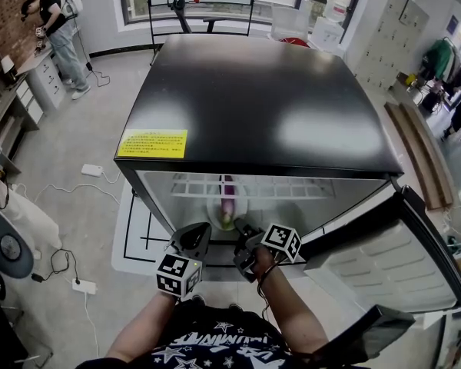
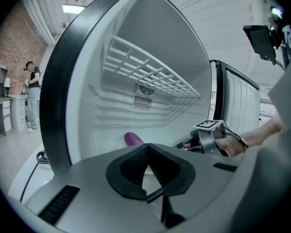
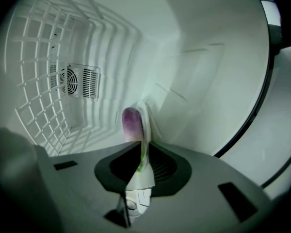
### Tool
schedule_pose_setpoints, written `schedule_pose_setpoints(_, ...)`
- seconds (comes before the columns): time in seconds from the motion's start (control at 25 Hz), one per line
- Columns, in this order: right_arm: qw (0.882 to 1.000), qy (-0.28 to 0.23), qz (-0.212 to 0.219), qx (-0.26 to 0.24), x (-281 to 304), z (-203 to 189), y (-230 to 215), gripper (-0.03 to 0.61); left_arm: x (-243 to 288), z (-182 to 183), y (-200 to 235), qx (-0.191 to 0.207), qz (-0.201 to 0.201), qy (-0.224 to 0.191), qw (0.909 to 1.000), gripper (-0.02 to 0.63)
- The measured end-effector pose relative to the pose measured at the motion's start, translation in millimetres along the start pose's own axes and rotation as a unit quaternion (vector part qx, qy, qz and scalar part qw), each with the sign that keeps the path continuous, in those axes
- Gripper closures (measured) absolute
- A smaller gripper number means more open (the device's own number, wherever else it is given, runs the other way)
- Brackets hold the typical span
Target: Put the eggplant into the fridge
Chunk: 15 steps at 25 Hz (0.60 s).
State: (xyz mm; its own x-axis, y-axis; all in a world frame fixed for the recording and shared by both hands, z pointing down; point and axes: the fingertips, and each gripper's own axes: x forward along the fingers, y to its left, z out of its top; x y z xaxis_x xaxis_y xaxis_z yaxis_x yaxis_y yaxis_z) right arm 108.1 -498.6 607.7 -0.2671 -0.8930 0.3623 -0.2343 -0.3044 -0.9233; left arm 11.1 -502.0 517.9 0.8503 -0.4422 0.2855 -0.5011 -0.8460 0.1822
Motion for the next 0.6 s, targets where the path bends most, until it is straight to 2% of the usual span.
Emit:
schedule_pose_setpoints(0.08,1.0,0.001,-0.001,-0.005,0,-1,0,0.492,-1,1,0,-0.002,-0.001,-0.001,1.0,0.604)
schedule_pose_setpoints(0.6,0.999,-0.011,-0.032,-0.035,-11,-2,-3,0.491,-2,1,1,-0.005,-0.012,-0.006,0.9999,0.604)
